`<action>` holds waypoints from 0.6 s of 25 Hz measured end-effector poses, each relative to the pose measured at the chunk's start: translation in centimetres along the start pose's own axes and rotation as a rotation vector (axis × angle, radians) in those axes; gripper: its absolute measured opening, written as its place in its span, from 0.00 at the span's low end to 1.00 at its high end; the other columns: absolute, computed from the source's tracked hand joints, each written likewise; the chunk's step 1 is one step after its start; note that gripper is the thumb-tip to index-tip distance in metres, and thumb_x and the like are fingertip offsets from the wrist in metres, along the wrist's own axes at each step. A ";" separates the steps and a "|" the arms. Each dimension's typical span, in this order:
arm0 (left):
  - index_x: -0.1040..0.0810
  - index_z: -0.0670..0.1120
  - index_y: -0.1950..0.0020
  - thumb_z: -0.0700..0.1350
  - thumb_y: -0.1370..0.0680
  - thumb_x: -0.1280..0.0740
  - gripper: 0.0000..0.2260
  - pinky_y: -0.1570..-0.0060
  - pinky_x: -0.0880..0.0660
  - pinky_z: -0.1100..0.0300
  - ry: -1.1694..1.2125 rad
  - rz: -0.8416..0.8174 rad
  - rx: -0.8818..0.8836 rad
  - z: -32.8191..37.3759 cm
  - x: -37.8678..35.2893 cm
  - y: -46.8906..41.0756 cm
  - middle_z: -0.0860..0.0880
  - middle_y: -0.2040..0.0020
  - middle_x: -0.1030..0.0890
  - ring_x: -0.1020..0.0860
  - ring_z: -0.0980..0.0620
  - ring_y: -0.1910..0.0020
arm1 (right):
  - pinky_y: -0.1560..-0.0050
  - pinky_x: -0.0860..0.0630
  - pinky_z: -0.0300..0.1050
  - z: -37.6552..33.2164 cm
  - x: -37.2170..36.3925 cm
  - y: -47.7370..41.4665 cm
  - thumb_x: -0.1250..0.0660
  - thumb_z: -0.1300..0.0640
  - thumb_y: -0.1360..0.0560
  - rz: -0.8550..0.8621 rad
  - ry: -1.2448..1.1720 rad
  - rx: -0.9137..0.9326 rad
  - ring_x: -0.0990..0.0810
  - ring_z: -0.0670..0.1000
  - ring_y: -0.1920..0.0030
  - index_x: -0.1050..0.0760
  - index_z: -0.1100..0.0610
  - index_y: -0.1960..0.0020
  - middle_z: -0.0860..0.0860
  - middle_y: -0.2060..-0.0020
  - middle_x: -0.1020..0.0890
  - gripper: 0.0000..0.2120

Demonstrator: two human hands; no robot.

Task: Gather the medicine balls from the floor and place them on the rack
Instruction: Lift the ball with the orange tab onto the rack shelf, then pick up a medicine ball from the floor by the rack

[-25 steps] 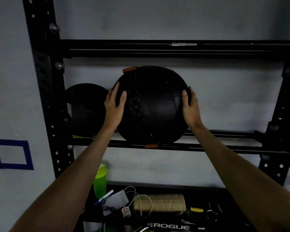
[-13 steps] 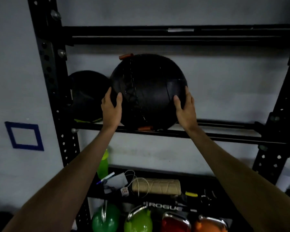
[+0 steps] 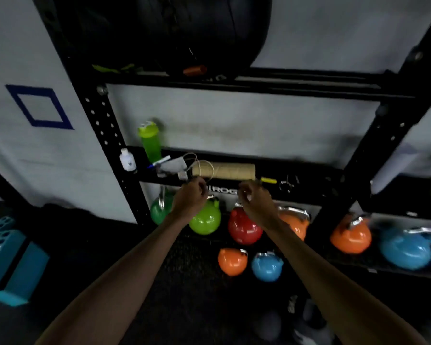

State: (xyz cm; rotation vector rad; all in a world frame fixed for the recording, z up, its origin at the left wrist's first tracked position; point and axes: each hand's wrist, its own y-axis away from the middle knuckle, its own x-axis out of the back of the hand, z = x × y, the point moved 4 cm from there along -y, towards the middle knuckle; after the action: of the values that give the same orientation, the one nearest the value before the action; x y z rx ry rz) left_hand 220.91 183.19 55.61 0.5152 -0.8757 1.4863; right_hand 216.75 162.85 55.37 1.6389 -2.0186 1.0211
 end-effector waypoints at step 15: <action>0.22 0.48 0.51 0.51 0.21 0.35 0.08 0.47 0.22 0.51 -0.146 -0.841 0.202 -1.1 -24.4 26.7 0.47 0.51 0.18 0.19 0.46 0.50 | 0.42 0.26 0.50 20.5 0.5 30.1 0.37 0.54 0.21 -0.422 0.099 -0.629 0.21 0.60 0.41 0.24 0.58 0.38 0.59 0.44 0.17 0.14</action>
State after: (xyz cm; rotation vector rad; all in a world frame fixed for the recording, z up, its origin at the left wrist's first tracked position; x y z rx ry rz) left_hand 198.19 170.29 30.57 1.0053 -0.5073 0.7659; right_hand 191.57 150.08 32.38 1.5163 -1.5940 0.2669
